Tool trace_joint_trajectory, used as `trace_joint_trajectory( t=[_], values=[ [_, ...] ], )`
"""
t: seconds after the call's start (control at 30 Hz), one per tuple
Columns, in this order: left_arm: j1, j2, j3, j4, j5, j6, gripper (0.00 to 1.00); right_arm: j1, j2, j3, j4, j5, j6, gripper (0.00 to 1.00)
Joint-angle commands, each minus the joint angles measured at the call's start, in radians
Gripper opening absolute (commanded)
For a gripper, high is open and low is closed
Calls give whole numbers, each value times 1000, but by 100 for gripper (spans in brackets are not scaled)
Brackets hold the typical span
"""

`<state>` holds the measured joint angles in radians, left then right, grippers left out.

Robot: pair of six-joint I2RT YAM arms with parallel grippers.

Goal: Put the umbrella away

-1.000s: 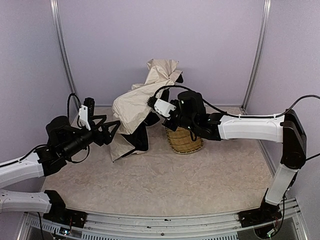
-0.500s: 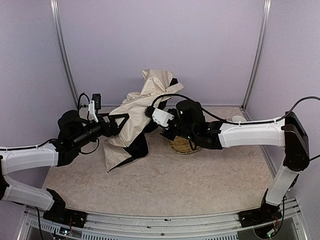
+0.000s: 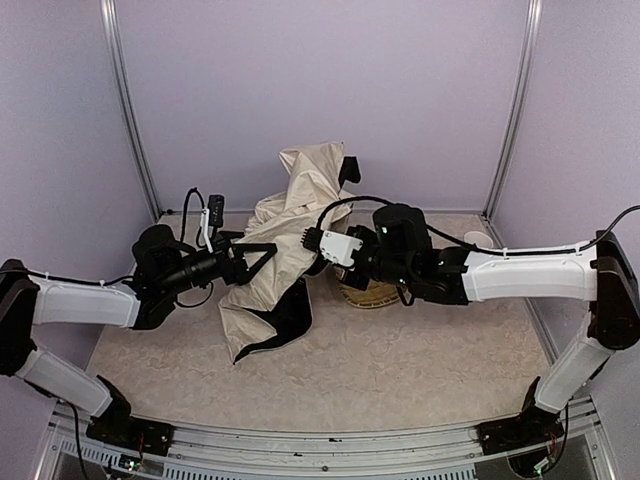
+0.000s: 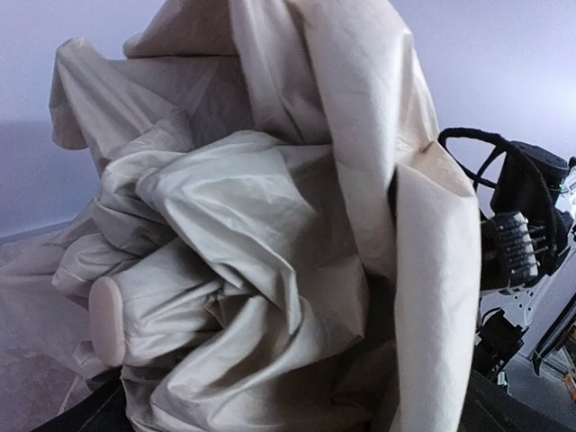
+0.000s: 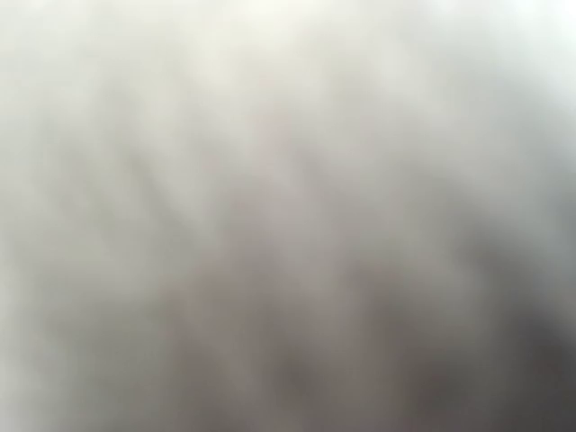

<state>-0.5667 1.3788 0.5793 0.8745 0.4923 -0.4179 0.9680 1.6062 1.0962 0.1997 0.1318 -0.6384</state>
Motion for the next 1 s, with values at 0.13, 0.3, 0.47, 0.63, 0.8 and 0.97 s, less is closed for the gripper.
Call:
trace_joint_trajectory(
  t=[0.13,0.3,0.47,0.63,0.8,0.97],
  values=[
    [-44,-124,7,-70,-53,187,99,-26,-78,47,33,-227,108,0],
    [-31,-132,-8,-46,-44,168,99,-24,-93,37,57,-269,164,0],
    [-31,-108,-7,-76,-54,183,99,-25,-110,37,19,-318,183,0],
    [-29,-43,-38,-82,-86,228,96,-24,-122,7,49,-196,128,0],
    [-22,-24,-83,-37,-101,233,97,-25,-122,-1,49,-83,38,0],
    [3,-70,-88,-99,18,268,99,-8,-93,-39,64,56,-145,0]
  ],
)
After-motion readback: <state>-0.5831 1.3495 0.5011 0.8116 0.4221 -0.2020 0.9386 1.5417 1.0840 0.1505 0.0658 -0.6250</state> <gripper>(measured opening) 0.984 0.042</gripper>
